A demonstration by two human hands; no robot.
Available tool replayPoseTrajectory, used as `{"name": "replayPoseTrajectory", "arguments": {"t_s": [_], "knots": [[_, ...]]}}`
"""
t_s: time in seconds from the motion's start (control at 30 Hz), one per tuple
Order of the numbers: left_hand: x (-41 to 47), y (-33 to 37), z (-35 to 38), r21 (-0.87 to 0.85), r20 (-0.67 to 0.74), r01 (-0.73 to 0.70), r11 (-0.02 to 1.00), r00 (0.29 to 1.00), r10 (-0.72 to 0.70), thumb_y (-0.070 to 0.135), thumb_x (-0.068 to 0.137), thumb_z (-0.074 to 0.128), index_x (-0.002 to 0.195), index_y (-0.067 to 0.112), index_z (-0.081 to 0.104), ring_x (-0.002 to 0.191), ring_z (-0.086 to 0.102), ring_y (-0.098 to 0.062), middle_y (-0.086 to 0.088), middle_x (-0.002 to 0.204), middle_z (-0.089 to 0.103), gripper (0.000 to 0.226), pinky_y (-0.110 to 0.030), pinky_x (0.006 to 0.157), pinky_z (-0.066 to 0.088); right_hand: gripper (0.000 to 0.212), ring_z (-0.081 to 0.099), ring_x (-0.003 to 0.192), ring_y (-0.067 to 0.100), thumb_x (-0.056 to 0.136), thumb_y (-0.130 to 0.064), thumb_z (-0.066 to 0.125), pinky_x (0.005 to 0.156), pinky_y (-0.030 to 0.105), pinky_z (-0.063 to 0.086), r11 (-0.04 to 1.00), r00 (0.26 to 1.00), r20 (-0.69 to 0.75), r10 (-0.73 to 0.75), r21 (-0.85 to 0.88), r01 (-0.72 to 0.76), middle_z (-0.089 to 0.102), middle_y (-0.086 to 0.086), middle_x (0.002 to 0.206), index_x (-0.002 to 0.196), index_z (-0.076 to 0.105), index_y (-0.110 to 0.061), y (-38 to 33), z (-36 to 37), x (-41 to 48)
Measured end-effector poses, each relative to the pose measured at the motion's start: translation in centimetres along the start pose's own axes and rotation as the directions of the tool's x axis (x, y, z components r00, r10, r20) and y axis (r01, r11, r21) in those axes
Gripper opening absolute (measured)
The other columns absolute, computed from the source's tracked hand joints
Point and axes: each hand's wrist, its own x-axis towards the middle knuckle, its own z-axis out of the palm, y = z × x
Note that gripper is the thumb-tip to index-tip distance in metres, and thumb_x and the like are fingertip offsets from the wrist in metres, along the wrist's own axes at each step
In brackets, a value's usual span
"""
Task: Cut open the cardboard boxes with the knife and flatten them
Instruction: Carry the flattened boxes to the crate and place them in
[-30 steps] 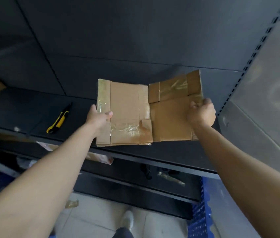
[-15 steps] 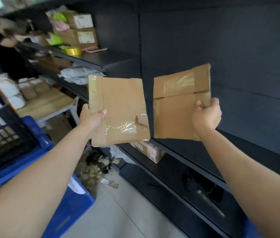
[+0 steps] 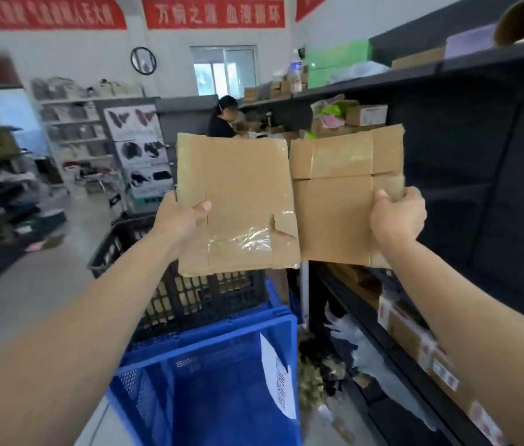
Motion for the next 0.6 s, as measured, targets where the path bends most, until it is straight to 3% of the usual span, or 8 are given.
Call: {"name": "replayPoseTrajectory", "arguments": {"t_s": [0.1,0.23,0.43,0.6], "knots": [[3.7,0.2,-5.0,-0.009,-0.048,-0.021,1.000,0.999,0.020,0.018,0.088,0.068,0.126,0.011,0.044,0.100,0.059,-0.026,-0.002,0.114,0.058,0.046,-0.044,0.090,0.049,0.023,0.058,0.101,0.026,0.095,-0.024,0.053,0.092,0.043,0.048,1.000,0.999,0.053,-0.003,0.027,0.002,0.059,0.005,0.104,0.113,0.054,-0.010,-2.5,6.0,-1.0],[8.3,0.0,-9.2,-0.047,-0.099,-0.016,0.999,0.995,0.011,0.016,0.087,0.069,0.126,0.010,0.045,0.098,0.061,-0.026,-0.005,0.116,0.061,0.045,-0.041,0.081,0.049,0.028,0.057,0.108,0.031,0.096,-0.022,0.051,0.088,0.039,0.044,0.998,0.993,0.106,-0.058,0.017,0.056,0.061,0.010,0.113,0.118,0.052,-0.005,-4.6,12.7,-1.8],[14.8,-0.3,-11.6,-0.049,-0.187,-0.036,0.998,0.982,0.026,0.014,0.086,0.070,0.128,0.006,0.046,0.101,0.061,-0.025,-0.005,0.117,0.062,0.049,-0.040,0.085,0.049,0.028,0.056,0.107,0.030,0.096,-0.022,0.051,0.086,0.035,0.041,0.996,0.977,0.192,-0.088,0.051,0.079,0.060,0.011,0.112,0.118,0.053,-0.004,-5.5,21.5,-0.2],[20.3,-1.4,-11.7,-0.003,-0.279,-0.044,0.999,0.959,0.042,0.016,0.083,0.073,0.130,0.008,0.043,0.104,0.061,-0.025,-0.004,0.120,0.060,0.055,-0.048,0.090,0.050,0.029,0.055,0.112,0.032,0.096,-0.023,0.052,0.089,0.036,0.041,0.993,0.959,0.260,-0.117,0.053,0.106,0.060,0.013,0.119,0.118,0.053,-0.005,-4.5,29.1,3.2]]}}
